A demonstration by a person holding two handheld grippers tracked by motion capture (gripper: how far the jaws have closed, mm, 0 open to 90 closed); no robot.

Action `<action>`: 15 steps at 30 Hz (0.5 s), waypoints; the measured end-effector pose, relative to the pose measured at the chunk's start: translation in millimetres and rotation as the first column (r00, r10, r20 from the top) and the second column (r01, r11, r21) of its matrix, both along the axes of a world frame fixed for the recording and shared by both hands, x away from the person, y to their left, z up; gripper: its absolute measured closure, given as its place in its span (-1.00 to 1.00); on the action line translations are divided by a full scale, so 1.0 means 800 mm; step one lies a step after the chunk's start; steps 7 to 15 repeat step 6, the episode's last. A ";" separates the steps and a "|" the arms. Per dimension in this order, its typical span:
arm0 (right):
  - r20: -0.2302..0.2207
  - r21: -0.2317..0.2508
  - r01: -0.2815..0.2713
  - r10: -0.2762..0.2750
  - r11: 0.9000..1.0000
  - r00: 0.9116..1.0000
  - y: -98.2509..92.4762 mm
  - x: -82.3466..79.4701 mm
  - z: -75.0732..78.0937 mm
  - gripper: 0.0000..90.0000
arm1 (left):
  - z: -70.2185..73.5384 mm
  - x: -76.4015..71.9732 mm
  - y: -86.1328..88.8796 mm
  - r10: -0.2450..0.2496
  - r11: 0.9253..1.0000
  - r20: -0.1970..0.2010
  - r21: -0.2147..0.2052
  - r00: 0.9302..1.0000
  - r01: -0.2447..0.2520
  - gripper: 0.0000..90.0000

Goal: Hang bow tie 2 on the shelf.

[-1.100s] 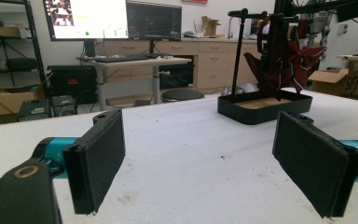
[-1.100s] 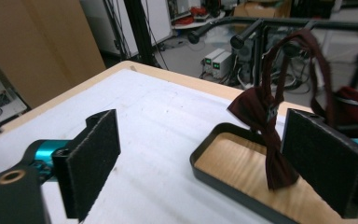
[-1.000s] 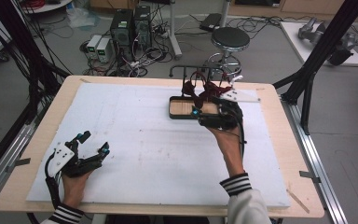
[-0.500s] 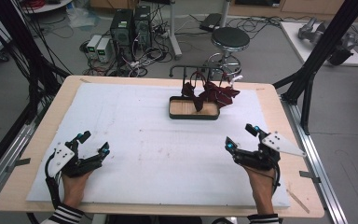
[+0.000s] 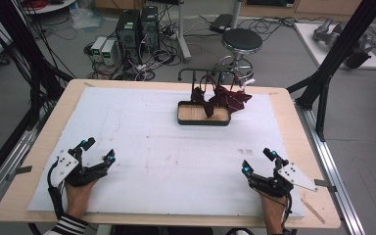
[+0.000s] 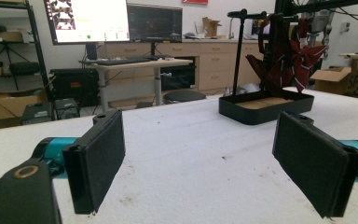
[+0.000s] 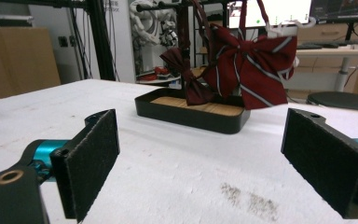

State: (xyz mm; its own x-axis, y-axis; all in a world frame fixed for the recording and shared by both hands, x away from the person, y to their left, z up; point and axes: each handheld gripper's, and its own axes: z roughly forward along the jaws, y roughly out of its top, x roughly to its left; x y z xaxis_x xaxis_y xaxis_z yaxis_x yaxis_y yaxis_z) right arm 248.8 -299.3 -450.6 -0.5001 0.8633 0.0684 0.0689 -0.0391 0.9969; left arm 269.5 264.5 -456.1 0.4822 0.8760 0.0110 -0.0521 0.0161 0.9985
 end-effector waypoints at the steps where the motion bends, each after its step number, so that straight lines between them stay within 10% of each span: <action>1: -0.009 -0.008 -0.008 0.008 1.000 1.000 0.001 0.001 -0.003 -0.77 | 0.000 0.000 0.000 0.000 1.000 -0.001 0.000 1.000 0.000 -0.62; 15: 0.006 -0.041 -0.009 0.010 0.999 1.000 0.004 0.001 -0.003 -0.77 | 0.000 0.000 0.000 0.001 1.000 0.000 0.002 1.000 -0.001 -0.62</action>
